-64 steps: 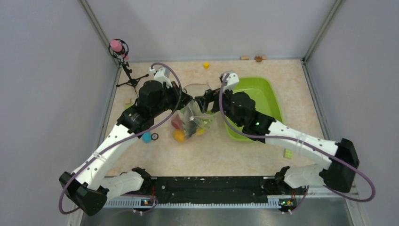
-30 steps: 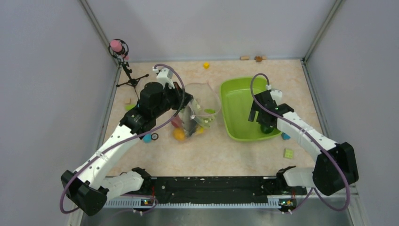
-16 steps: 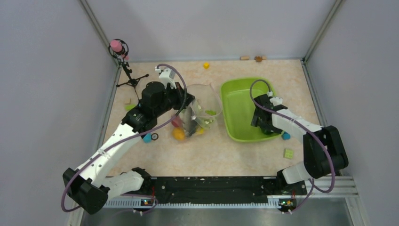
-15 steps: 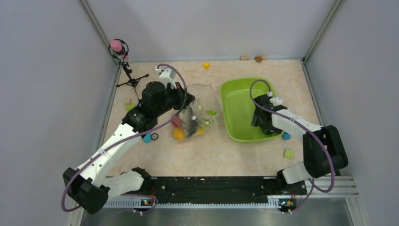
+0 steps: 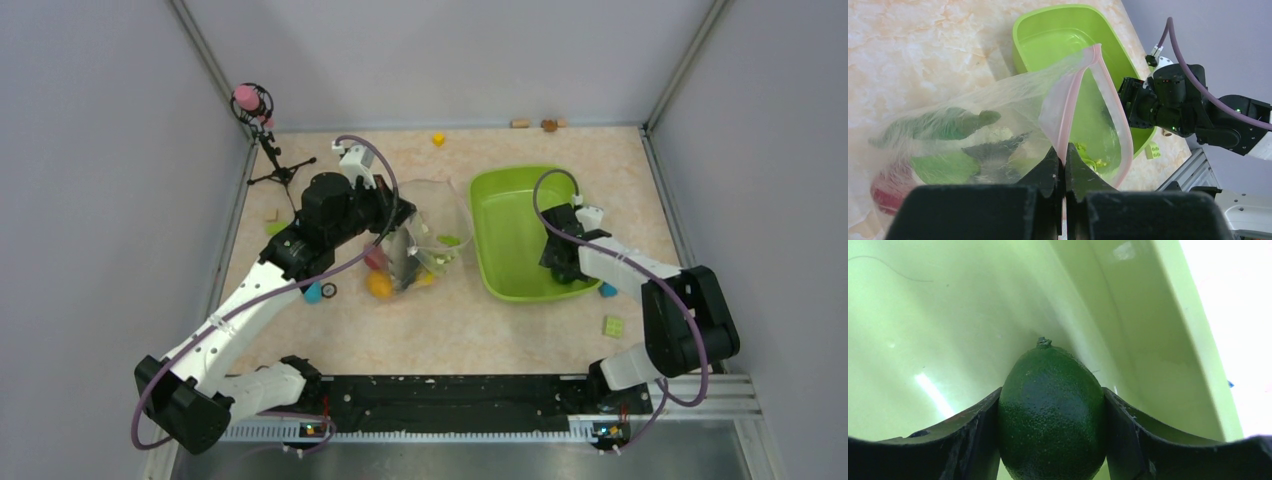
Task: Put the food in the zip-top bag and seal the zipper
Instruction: Pick up the fake fruit from the bin.
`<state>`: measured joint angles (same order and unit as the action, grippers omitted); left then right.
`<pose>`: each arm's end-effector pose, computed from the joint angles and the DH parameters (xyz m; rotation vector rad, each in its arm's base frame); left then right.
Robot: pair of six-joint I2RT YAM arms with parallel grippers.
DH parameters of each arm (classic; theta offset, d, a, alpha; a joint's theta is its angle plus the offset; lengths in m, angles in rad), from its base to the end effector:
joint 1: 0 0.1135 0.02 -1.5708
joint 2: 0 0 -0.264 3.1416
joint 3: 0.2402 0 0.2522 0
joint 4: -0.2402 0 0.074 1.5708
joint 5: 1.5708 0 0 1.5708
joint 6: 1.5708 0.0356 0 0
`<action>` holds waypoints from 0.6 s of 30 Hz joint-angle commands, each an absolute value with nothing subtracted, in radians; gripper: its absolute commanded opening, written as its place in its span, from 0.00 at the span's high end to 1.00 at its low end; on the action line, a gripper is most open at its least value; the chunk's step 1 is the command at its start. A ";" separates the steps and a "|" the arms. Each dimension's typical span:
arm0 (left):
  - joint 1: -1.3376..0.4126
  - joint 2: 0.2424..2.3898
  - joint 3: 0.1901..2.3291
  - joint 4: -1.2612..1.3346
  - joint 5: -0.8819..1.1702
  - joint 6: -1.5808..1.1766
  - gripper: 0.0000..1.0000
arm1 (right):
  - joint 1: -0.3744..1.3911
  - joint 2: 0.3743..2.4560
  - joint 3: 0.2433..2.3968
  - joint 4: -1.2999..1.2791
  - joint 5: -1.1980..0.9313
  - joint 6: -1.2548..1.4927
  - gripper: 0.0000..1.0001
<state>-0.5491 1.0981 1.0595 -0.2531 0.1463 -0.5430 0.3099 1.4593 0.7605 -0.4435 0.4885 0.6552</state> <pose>0.2118 -0.1357 0.3676 0.1125 1.9535 -0.8771 0.2533 0.0636 0.1683 0.5690 2.4653 -0.3027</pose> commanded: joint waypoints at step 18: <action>-0.538 1.089 1.061 -0.163 0.179 -0.538 1.00 | 0.329 1.329 0.704 -0.054 -0.419 0.513 0.63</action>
